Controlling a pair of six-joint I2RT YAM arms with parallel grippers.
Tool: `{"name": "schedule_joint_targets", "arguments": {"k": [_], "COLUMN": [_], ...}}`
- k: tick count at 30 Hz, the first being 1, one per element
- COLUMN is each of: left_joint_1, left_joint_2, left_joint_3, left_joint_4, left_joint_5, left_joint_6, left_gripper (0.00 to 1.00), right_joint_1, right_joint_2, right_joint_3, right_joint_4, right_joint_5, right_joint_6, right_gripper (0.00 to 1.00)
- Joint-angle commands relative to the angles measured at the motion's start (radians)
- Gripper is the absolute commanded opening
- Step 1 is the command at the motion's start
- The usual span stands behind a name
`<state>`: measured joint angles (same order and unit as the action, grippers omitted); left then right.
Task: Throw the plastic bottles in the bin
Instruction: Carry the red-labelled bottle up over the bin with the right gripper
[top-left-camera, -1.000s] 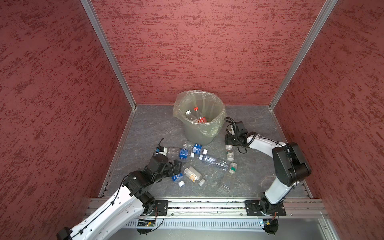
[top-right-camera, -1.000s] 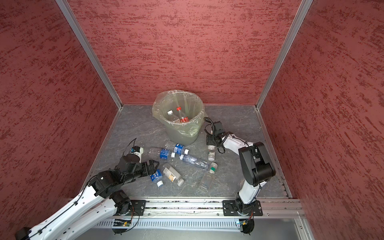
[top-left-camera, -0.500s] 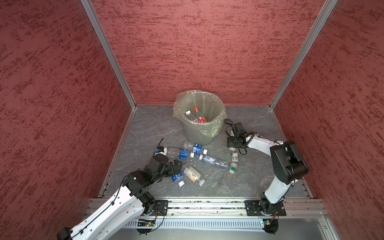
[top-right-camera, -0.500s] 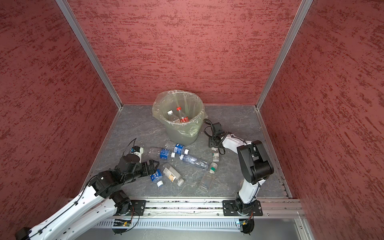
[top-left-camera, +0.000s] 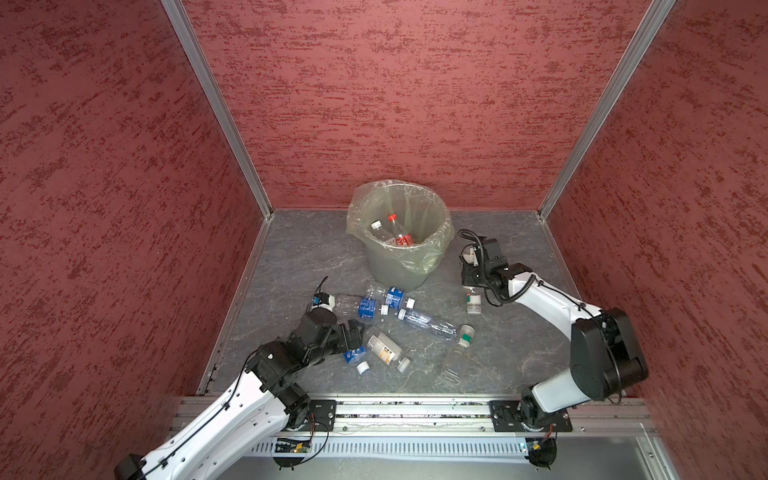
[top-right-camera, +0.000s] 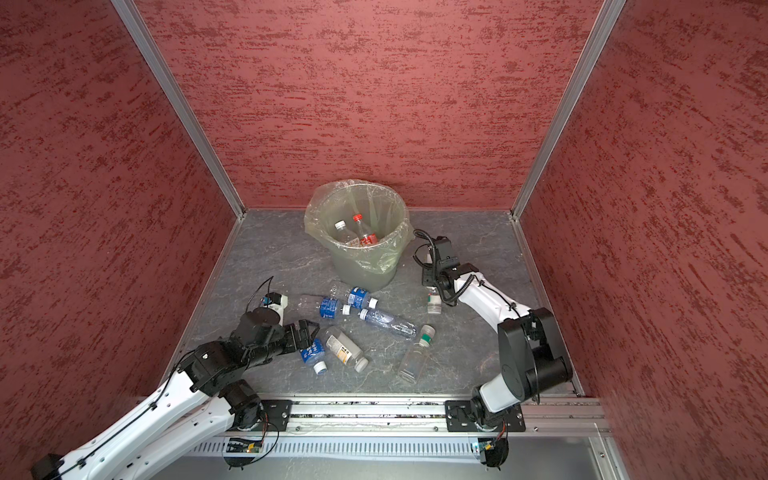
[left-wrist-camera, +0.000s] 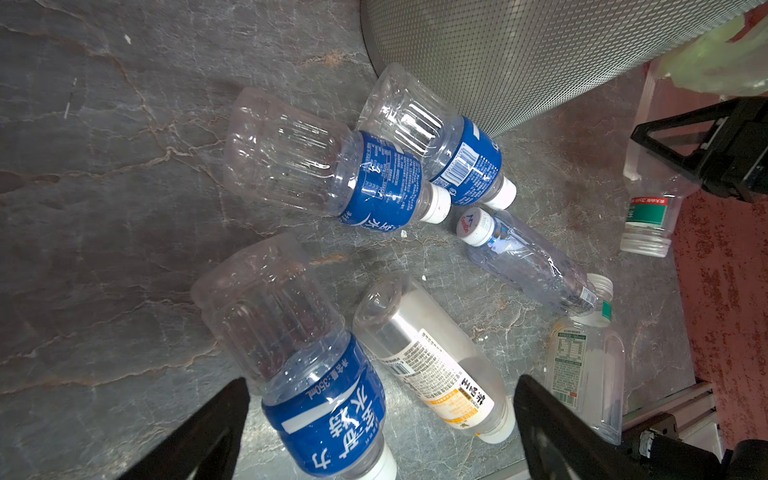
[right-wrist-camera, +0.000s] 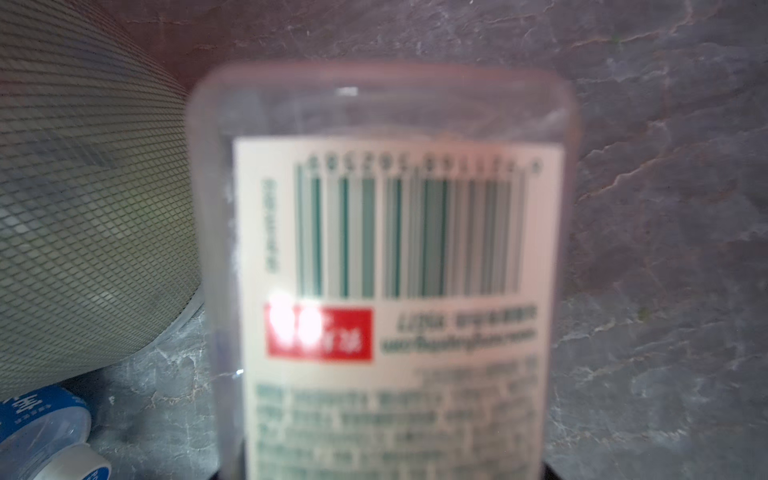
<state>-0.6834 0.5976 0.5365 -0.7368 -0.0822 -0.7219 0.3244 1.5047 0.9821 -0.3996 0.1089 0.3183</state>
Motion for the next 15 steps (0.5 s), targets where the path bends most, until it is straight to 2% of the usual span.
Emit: {"name": "schedule_joint_targets", "arguments": {"k": [1, 15], "left_joint_1": [0.004, 0.007], "left_joint_2": [0.005, 0.031], "left_joint_3": [-0.009, -0.017], "left_joint_4": [0.031, 0.051], "left_joint_5": [0.008, 0.028], "left_joint_6": [-0.004, -0.011], "left_gripper": [0.99, 0.99], "right_joint_1": [0.016, 0.147], "right_joint_2": [-0.091, -0.424], "right_joint_3": [-0.026, -0.089], "right_joint_4": [-0.036, -0.128], "right_joint_5": [0.039, 0.063], "right_joint_6": [0.007, 0.031], "right_gripper": [0.49, 0.46]}}
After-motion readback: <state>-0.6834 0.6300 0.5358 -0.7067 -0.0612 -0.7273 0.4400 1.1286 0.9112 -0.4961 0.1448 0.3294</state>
